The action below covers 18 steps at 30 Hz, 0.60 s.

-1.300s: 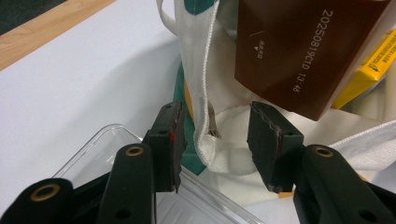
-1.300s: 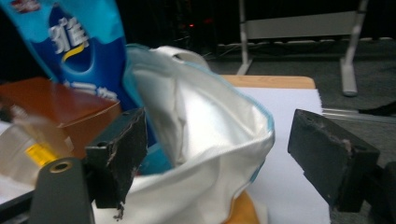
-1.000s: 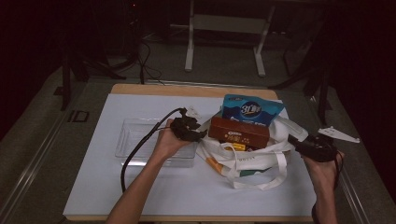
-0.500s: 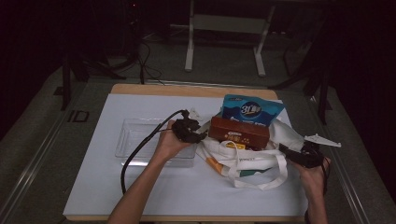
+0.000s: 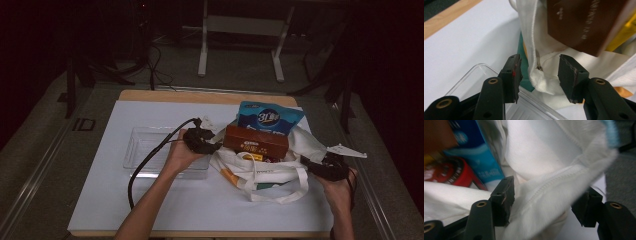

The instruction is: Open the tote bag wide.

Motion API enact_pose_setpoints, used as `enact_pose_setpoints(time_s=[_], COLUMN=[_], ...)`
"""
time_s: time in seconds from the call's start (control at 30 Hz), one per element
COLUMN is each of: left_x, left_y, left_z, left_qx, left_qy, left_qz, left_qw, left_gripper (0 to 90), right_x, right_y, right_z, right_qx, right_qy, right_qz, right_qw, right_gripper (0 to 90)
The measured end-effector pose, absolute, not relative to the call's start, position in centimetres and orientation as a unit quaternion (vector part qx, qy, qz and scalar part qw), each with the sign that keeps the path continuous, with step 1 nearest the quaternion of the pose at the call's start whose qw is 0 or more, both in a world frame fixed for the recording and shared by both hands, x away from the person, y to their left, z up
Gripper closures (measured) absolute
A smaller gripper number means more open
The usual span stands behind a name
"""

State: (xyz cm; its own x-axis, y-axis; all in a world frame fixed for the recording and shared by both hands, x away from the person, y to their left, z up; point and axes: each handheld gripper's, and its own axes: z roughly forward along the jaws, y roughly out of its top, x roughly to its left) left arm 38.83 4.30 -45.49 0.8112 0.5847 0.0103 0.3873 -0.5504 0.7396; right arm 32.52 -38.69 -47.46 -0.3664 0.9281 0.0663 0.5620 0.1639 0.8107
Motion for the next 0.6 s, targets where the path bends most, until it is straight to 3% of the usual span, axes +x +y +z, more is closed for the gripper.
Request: enact_pose_setpoints(time_s=[0.23,0.6], left_x=[38.4,37.1], left_y=[5.0,6.1], left_z=[-45.0,-44.0], left_qx=[0.868,0.862], left_qy=[0.276,0.261], left_qz=[0.127,0.135], left_qw=[0.394,0.414], left_gripper=[50.1,47.5], right_x=[31.3,30.7], right_y=[-38.6,-37.9], right_z=[-44.3,-41.4], right_qx=[0.477,0.442], right_qy=[0.734,0.738], right_qz=[0.407,0.425], right_qw=[0.262,0.282], right_gripper=[33.0,31.0])
